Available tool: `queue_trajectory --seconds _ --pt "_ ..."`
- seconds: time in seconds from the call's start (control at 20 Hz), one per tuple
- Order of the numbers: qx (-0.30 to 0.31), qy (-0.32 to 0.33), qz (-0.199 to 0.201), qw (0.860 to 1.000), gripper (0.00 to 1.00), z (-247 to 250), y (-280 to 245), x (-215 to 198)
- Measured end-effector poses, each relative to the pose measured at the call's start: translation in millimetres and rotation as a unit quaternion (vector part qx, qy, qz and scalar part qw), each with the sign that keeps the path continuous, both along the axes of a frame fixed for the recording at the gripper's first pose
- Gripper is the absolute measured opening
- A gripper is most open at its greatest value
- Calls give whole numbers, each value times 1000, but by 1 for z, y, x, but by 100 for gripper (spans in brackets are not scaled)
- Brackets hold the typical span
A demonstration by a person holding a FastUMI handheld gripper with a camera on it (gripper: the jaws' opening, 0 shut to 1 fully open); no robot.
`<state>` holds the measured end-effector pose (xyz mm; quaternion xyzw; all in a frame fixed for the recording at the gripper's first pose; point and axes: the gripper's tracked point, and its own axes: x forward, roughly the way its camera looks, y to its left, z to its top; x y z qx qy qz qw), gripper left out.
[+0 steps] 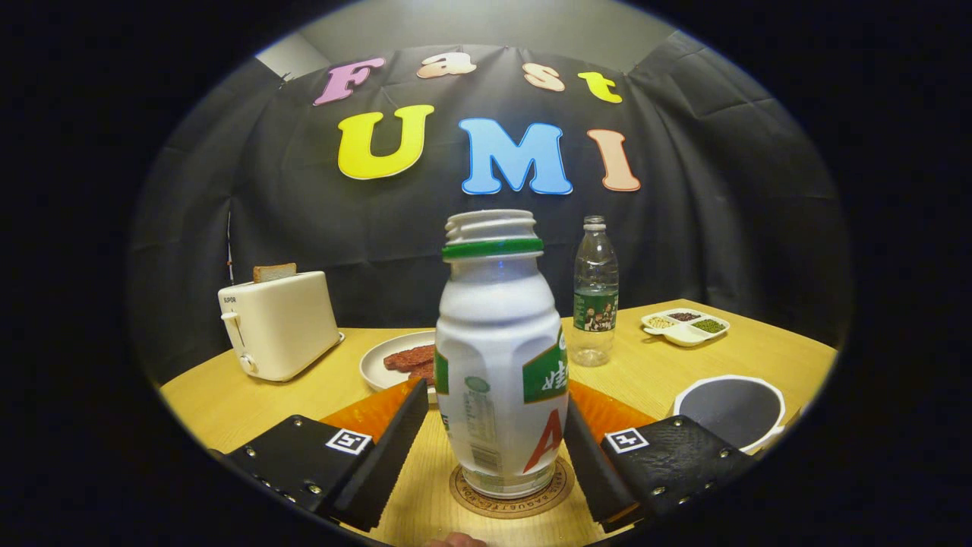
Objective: Take the bottle from table, then pour the juice into the cup, finally place the bottle on the coaster
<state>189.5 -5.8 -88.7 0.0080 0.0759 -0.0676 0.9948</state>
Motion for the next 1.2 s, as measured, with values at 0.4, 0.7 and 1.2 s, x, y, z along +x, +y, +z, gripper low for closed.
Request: queue_trajectory --seconds 0.4,0.7,1.2 --pt "6 -30 5 999 96 47 3 -14" --pt "-2 -21 21 1000 96 102 10 -37" --pt "-37 -52 74 995 96 168 -9 -81"
